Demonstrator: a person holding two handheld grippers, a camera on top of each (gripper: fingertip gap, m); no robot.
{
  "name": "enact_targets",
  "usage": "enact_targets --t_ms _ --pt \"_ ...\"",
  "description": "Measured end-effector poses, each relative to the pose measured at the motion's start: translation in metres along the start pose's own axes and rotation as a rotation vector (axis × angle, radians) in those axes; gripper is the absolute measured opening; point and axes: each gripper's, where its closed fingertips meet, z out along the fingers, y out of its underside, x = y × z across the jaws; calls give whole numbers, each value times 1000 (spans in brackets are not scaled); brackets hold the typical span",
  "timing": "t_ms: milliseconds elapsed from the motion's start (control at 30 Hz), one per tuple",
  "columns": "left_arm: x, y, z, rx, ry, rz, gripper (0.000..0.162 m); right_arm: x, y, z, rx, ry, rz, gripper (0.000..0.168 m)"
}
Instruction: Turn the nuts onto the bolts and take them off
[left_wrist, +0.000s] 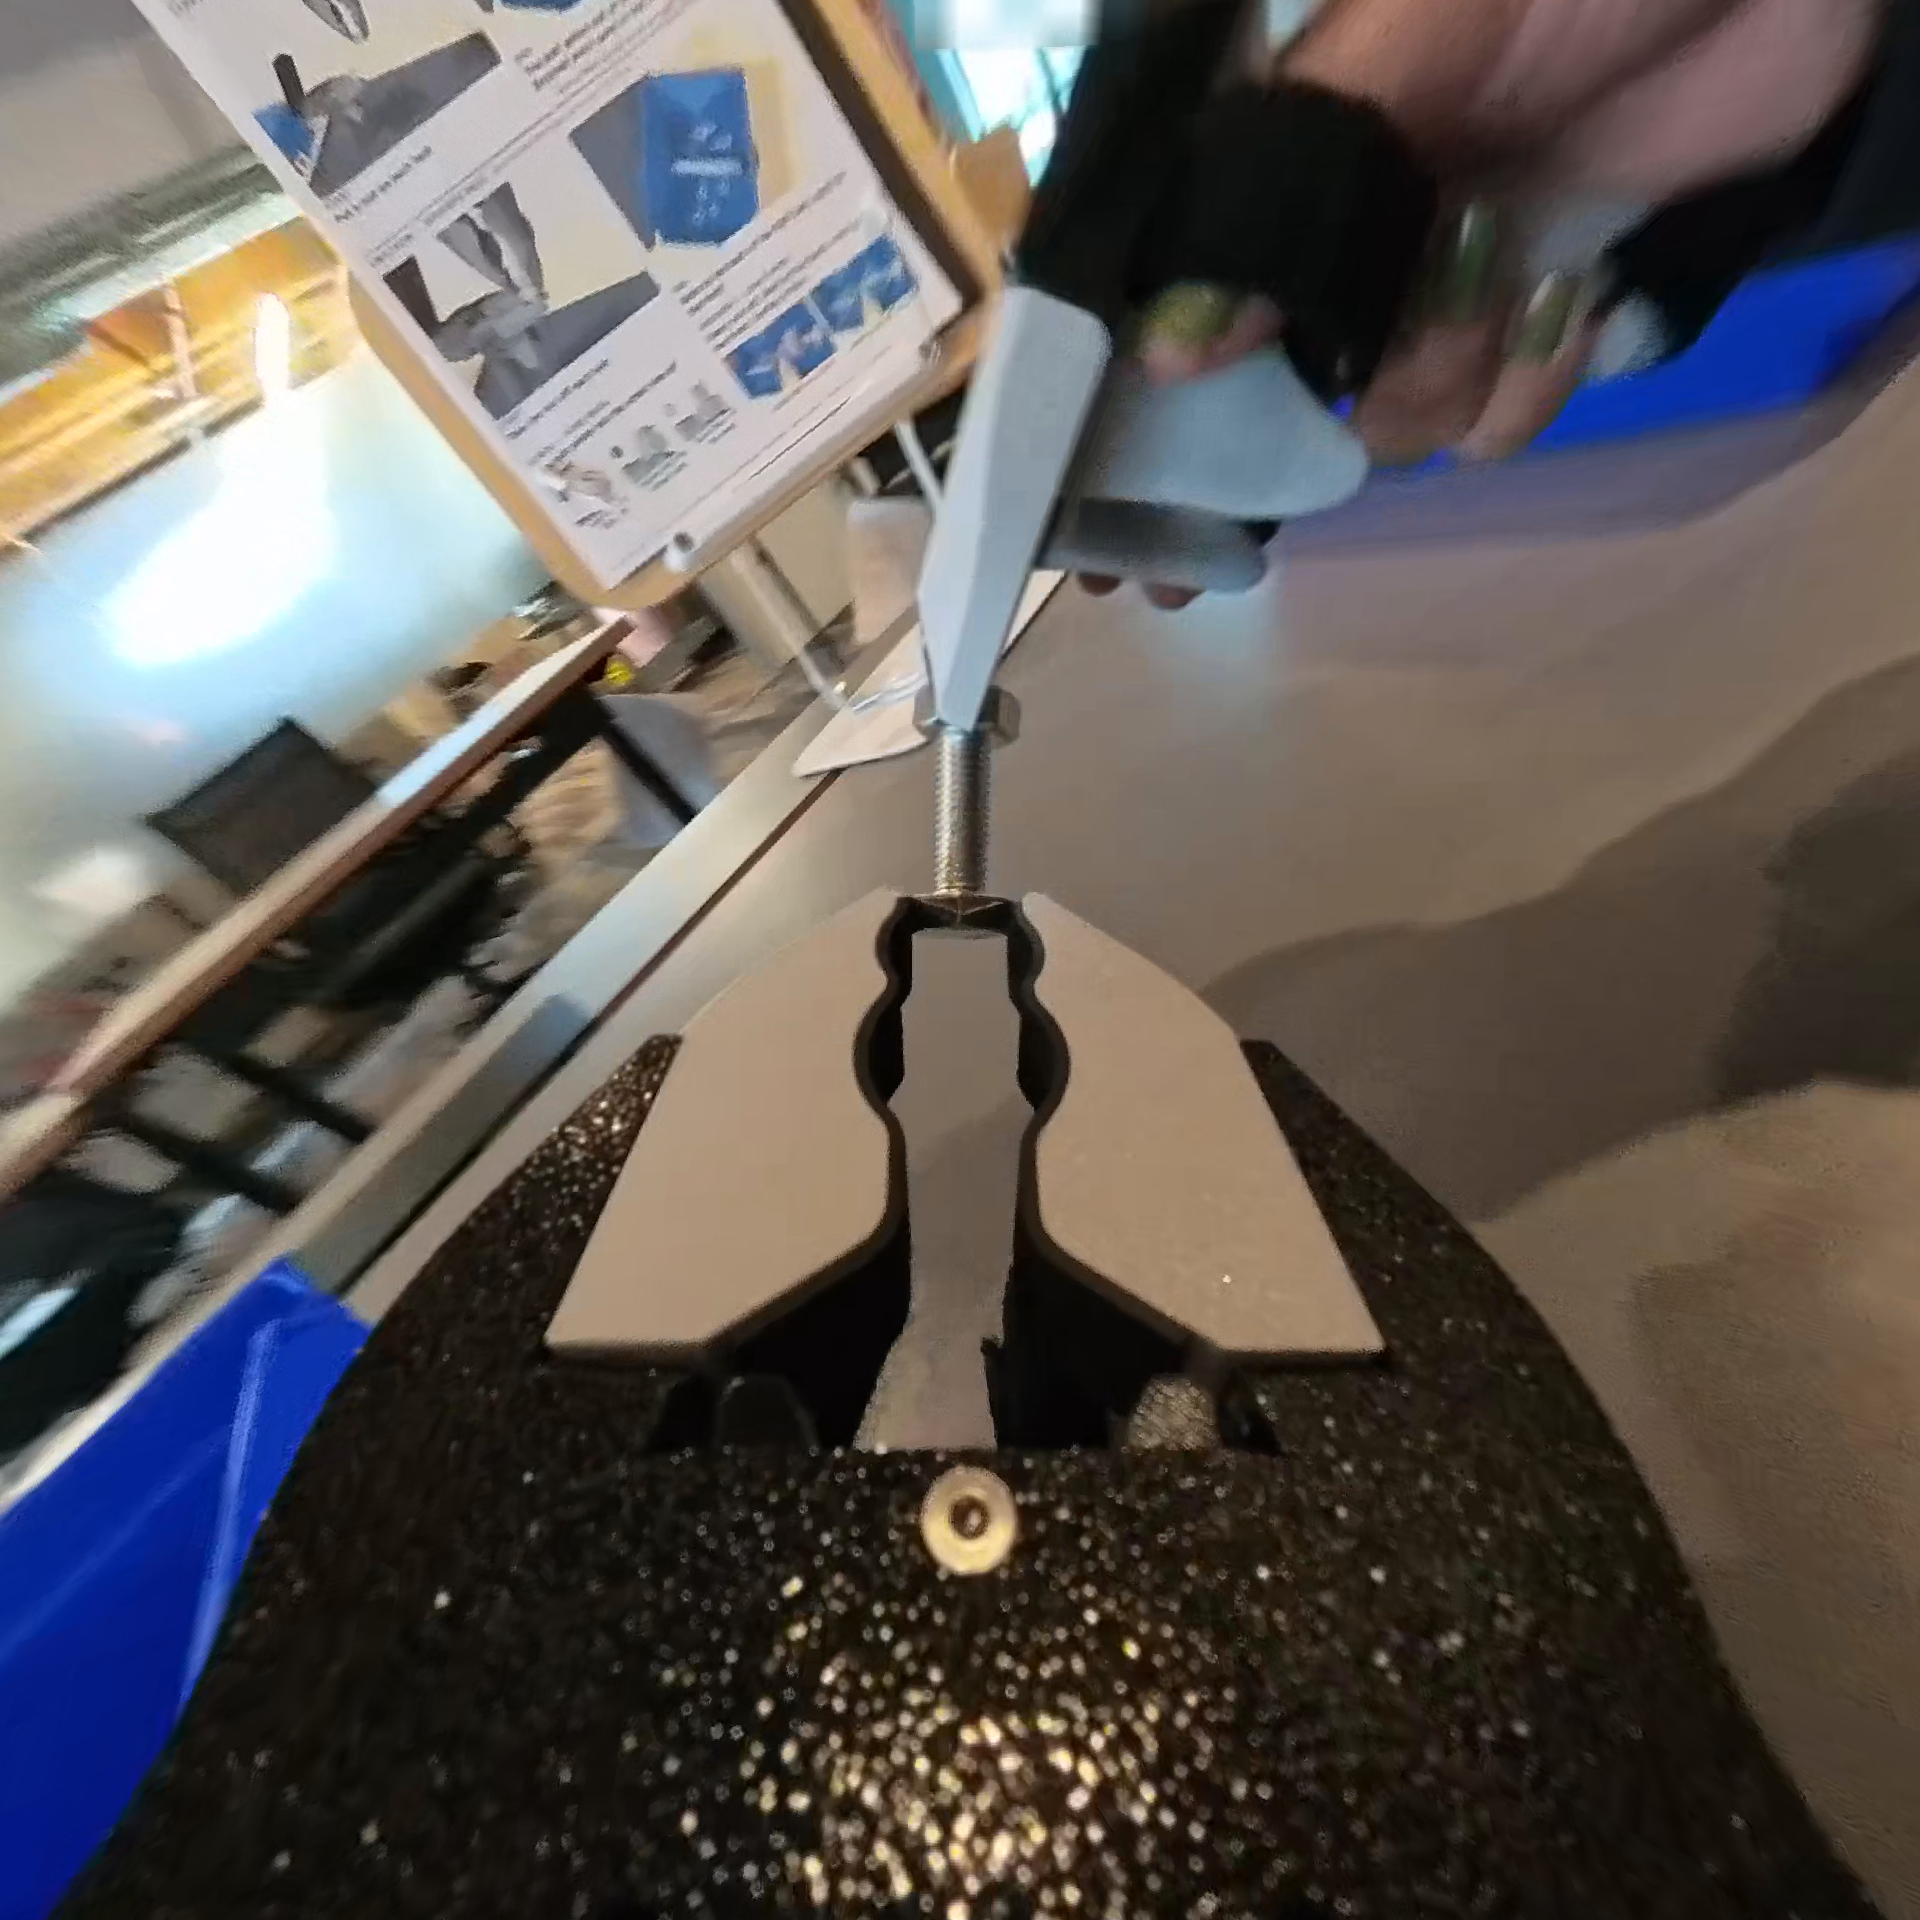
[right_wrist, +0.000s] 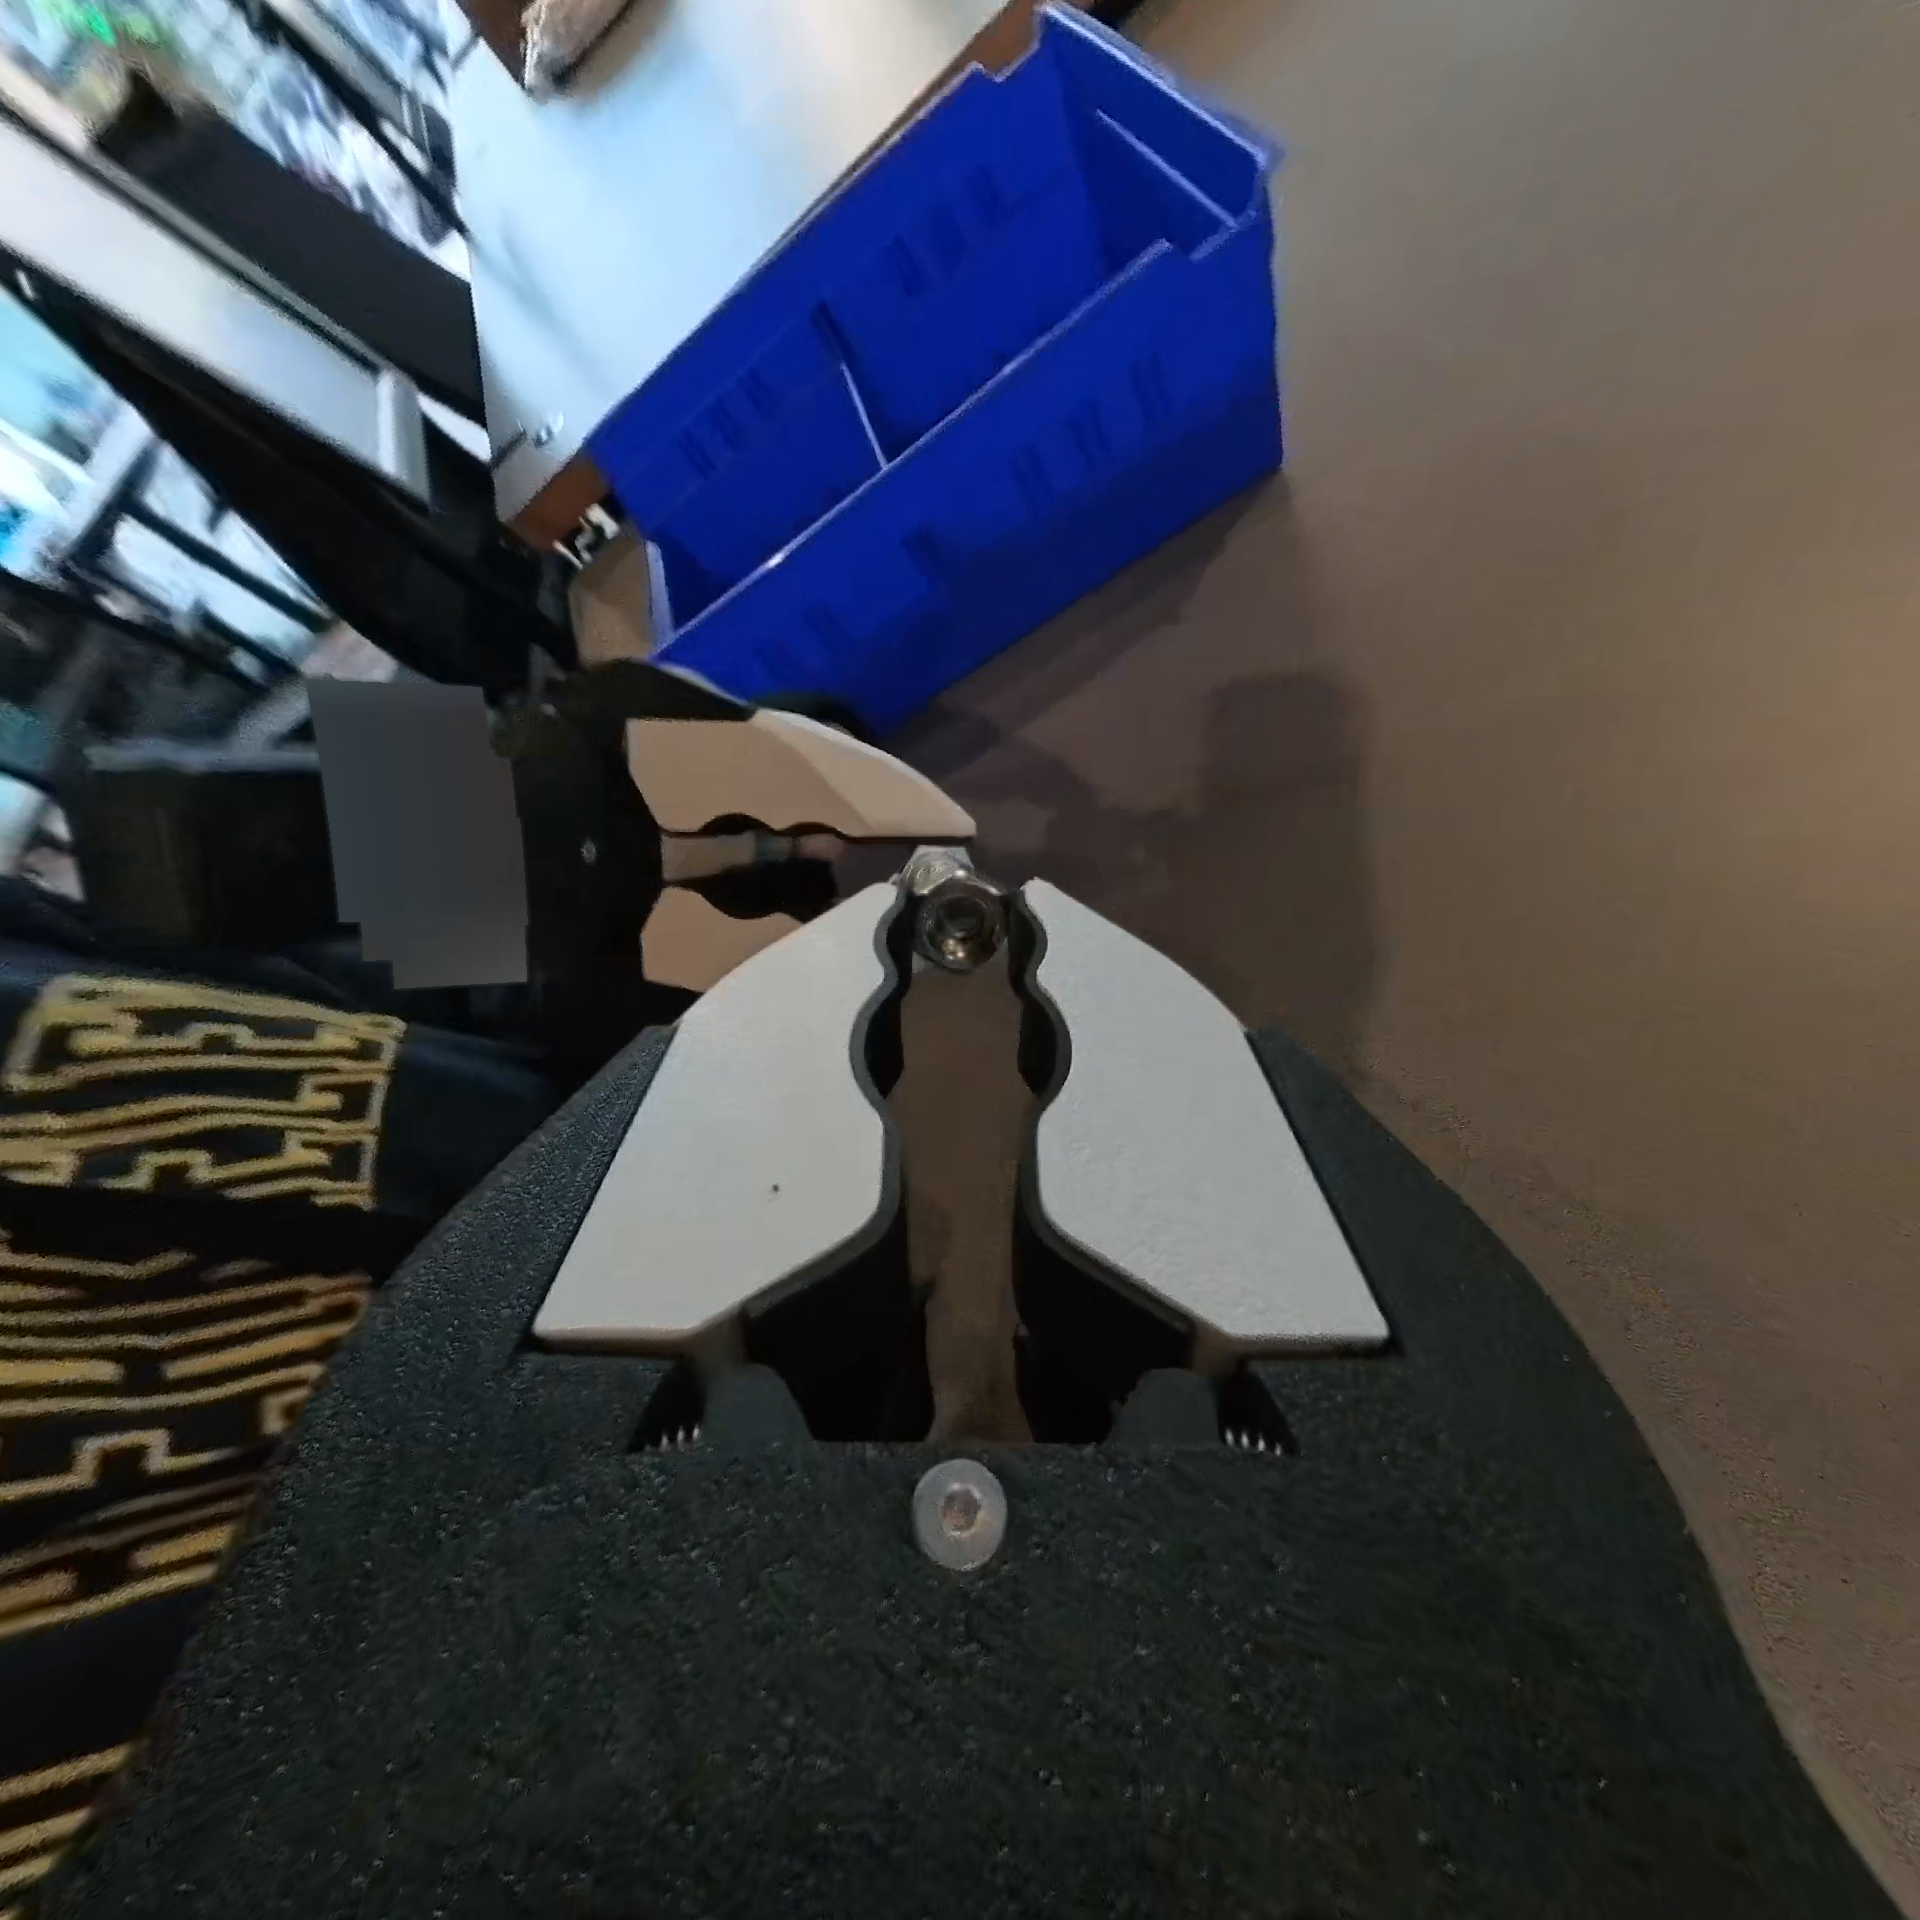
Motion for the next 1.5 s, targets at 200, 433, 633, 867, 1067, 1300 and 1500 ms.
enact_targets --t_ms 200,433,633,867,1067,1300,1500 --pt "0 -1 -1 3 19 -38 16 1 -1 0 31 -115 239 18" --pt "1 -5 -3 49 76 -173 16 -5 -15 -10 122 -94 104 36" --pt "2 -31 -13 259 272 -482 17 -34 -28 -25 313 -224 -247 50" --pt "1 -46 -20 404 389 -653 17 -58 -16 -20 435 -275 -525 51" --pt "0 -48 -20 427 405 -681 17 -56 -20 -25 474 -230 -556 51" --pt "-4 -47 -21 448 409 -718 17 -58 -15 -24 466 -250 -558 49" --pt "-1 -47 -19 446 433 -725 16 -57 -19 -26 490 -252 -545 49"
